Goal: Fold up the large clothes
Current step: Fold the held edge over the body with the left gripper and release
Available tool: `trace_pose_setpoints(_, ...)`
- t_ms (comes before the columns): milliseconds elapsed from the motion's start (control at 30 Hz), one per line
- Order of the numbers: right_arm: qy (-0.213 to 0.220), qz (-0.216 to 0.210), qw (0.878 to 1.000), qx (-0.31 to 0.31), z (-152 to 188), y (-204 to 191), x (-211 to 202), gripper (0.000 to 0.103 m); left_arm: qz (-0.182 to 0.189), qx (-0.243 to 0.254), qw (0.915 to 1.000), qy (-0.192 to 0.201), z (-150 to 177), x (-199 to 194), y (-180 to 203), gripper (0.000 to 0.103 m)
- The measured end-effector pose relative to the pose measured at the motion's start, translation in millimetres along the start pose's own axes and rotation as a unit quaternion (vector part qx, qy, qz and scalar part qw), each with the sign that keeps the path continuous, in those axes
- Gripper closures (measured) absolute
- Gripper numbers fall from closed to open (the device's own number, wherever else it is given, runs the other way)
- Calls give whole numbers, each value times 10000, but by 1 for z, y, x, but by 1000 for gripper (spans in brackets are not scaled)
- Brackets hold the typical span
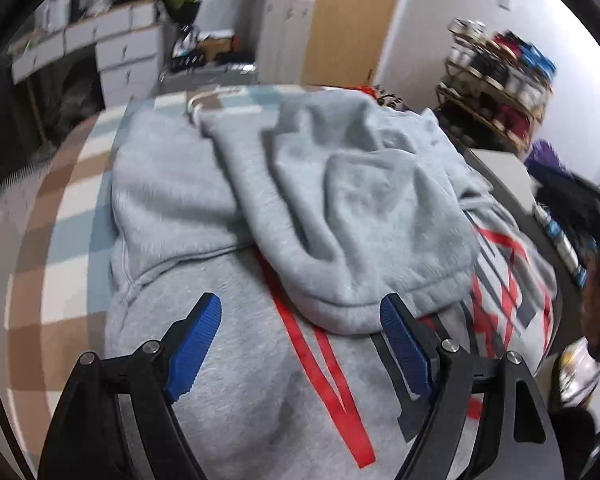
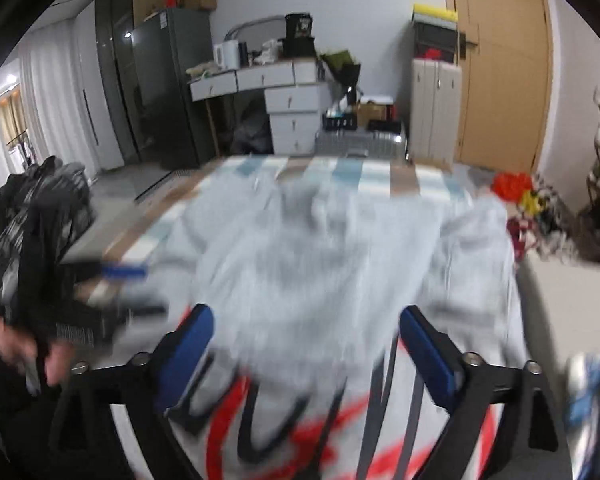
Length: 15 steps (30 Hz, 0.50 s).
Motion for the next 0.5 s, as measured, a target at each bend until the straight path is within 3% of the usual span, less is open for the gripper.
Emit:
trace_pose_setpoints(133,-349,77,9993,101,-47,-2,63,3,-8,-393,9992,-58,-6,6,-15,25)
trace_pose_setpoints(233,-860,75,9961,156,-68,2,125,9,-16,-706,9975,39,-5,0,-25,25)
trace_pose_setpoints(333,-1360,306,9901,171,-70,8,175,40,2,-881,9961,88,-2,-3,-32,25)
trace_pose_setpoints(367,-1552,341,9872,118,-67,8,188,62,41,-916,9958,69,-3,-3,-34,25)
trace_pose_setpoints(400,-1661,367,9853,134,-63,9,196,75,82,-934,9956,72,-3,-3,-35,25)
trace_pose_setpoints(433,-1728,380,9840,210,-62,10,201,82,95,-970,9952,94,-3,-4,-38,25)
trace_pose_setpoints(500,-1501,422,9875,234,-67,10,191,86,84,-999,9949,95,-4,-4,-41,25)
Point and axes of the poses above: each gripper's, at about its wrist camera, not at the fingertips, and x roughly the way its jaws point, y to its right, z to its underside, the point moved 6 cm from there along x, roughly the way its jaws point, and after that the axes turned 2 degrees about x, right-handed, at the moved point
